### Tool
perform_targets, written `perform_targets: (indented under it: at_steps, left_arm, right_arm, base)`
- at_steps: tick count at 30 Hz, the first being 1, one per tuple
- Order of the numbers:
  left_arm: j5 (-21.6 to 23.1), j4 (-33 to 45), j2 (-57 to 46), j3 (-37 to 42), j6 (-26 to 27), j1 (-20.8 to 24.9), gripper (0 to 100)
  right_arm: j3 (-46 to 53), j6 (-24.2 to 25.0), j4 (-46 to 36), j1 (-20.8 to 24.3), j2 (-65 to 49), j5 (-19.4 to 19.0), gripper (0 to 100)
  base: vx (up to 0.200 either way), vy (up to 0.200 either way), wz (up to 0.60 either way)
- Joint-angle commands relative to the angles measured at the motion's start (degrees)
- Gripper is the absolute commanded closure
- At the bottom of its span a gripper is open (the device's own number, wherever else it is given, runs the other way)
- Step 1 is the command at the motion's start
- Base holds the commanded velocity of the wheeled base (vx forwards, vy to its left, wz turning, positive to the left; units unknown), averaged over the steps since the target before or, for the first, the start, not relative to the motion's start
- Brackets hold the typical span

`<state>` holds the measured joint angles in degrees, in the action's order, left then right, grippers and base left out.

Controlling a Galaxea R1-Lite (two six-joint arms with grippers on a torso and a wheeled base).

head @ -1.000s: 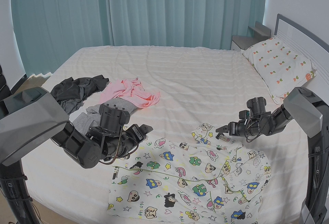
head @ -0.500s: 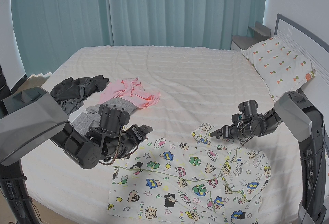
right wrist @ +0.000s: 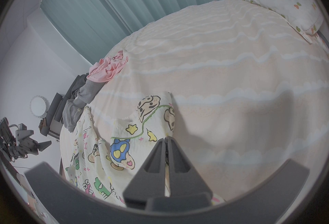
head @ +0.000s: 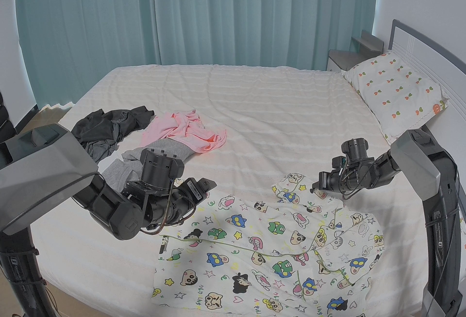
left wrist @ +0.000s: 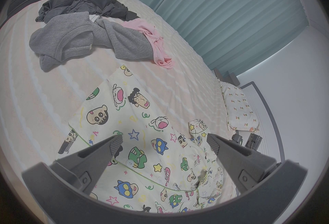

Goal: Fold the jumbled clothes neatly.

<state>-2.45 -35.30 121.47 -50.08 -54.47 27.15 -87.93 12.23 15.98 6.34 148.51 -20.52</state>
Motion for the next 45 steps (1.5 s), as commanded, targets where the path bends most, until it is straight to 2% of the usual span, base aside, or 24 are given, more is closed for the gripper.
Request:
perform_targets:
  at_steps: [1,6,11,17,21,26,31,32,39,43,45]
  left_arm:
    - [0.0,0.0,0.2,0.0,0.0,0.0,0]
    - [0.0,0.0,0.2,-0.1,0.0,0.1,0]
    - [-0.1,0.0,0.2,0.0,0.0,0.0,0]
    - [-0.1,0.0,0.2,0.1,0.1,0.0,0]
    - [-0.1,0.0,0.2,0.0,0.1,0.0,0]
    - [-0.2,0.0,0.2,0.0,0.2,0.0,0]
    - [-0.2,0.0,0.2,-0.1,0.2,0.1,0]
    - [-0.2,0.0,0.2,-0.1,0.2,0.0,0]
    - [-0.2,0.0,0.3,0.0,0.2,0.0,0]
    - [-0.2,0.0,0.3,-0.5,0.2,0.0,0]
    - [-0.3,0.0,0.3,-0.5,0.2,0.1,0]
  right_arm:
    - [-1.3,0.4,0.5,-0.8,-0.4,0.1,100]
    - [-3.7,4.3,0.7,-1.3,-0.4,0.7,100]
    - [-6.4,5.2,0.7,-2.1,0.4,3.0,100]
    - [-8.3,7.2,0.7,-3.0,1.5,3.5,100]
    - [-9.7,7.4,0.9,-3.7,2.6,3.6,100]
    - [-11.5,8.2,1.5,-4.0,4.2,6.3,100]
    - [-10.8,8.3,1.2,-4.1,4.2,6.4,100]
    - [-10.8,8.3,1.2,-4.1,4.2,6.4,0]
    - [-11.3,8.7,0.9,-4.6,3.6,6.2,0]
    - [-14.9,13.4,0.9,-3.2,4.2,6.5,0]
    - [-15.9,13.9,0.1,-2.3,4.7,6.5,0]
  base:
    - [0.000,0.000,0.00]
    - [0.000,0.000,0.00]
    - [0.000,0.000,0.00]
    - [0.000,0.000,0.00]
    - [0.000,0.000,0.00]
    - [0.000,0.000,0.00]
    - [0.000,0.000,0.00]
    - [0.000,0.000,0.00]
    - [0.000,0.000,0.00]
    - [0.000,0.000,0.00]
    - [0.000,0.000,0.00]
